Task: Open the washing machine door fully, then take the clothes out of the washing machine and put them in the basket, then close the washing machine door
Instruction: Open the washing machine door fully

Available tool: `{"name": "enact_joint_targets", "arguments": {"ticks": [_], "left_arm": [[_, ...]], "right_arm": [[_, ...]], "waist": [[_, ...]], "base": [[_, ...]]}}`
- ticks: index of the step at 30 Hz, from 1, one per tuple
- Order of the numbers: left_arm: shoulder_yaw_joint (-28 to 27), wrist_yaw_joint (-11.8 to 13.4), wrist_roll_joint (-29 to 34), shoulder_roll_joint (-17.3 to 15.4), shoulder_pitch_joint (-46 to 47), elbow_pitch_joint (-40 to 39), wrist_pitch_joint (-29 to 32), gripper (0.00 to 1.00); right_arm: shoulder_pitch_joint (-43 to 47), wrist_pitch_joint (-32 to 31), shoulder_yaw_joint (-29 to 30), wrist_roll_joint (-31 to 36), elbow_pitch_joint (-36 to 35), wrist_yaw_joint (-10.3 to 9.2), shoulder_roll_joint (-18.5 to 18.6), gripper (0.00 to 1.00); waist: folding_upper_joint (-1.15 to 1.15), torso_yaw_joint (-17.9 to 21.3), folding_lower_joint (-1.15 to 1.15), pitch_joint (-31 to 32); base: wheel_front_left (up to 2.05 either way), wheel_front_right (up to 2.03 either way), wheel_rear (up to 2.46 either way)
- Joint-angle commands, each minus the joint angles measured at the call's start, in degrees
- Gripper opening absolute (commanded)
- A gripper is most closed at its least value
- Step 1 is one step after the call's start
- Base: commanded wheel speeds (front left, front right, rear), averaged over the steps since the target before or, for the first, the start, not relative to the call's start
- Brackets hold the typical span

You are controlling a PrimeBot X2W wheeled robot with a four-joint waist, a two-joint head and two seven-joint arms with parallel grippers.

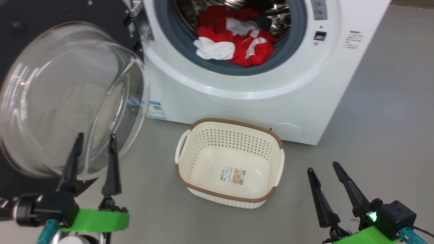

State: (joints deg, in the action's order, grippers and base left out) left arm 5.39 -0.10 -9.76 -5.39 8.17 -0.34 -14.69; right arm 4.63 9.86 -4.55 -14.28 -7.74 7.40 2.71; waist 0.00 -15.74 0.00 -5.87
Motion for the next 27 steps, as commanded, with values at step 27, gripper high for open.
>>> {"name": "enact_joint_targets", "arguments": {"ticks": [27], "left_arm": [[1.43,1.60,-0.90,-0.40,-5.21,-2.06,0.93,1.00]], "right_arm": [[0.29,4.60,0.74,-0.97,2.03,0.09,0.17,1.00]], "waist": [[0.00,15.82,0.00,4.95]], "base": [[0.00,0.00,0.00]]}}
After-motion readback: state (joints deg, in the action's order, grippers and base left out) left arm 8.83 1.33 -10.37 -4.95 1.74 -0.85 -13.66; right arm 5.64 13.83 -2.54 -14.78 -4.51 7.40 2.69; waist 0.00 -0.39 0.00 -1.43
